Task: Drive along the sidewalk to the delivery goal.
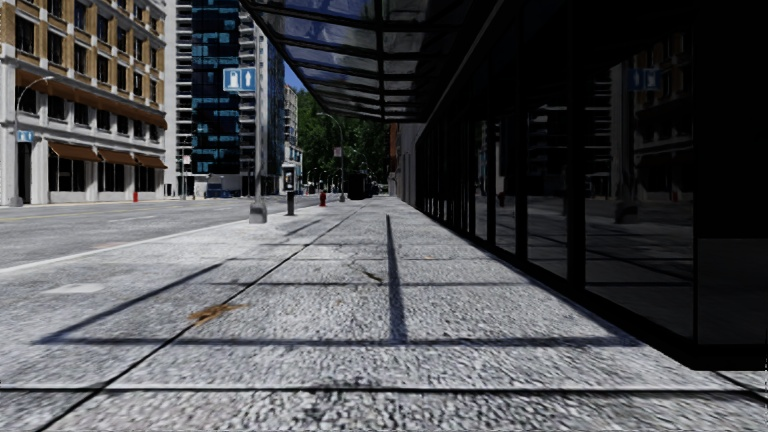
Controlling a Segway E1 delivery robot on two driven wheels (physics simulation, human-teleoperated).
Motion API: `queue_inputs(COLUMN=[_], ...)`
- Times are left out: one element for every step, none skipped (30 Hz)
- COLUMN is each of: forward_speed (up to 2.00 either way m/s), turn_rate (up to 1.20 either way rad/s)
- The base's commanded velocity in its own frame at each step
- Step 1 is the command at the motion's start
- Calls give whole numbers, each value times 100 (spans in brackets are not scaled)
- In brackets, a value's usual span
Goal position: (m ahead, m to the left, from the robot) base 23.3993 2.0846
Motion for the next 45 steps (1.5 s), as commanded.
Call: queue_inputs(forward_speed=[200, 200, 200, 200, 200, 200, 200, 200, 200, 200, 200, 200, 200, 200, 200, 200, 200, 200, 200, 200, 200, 200, 200, 200, 200, 200, 200, 200, 200, 200, 200, 200, 200, 200, 200, 200, 200, 200, 200, 200, 200, 200, 200, 200, 200], turn_rate=[0, 0, 0, 0, 0, 0, 0, 0, 0, 0, 0, 0, 0, 0, 0, 0, 0, 0, 0, 0, 0, 0, 0, 0, 0, 0, 0, 0, 0, 0, 0, 0, 0, 0, 0, 0, 0, 0, 0, 0, 0, 0, 0, 0, 0])
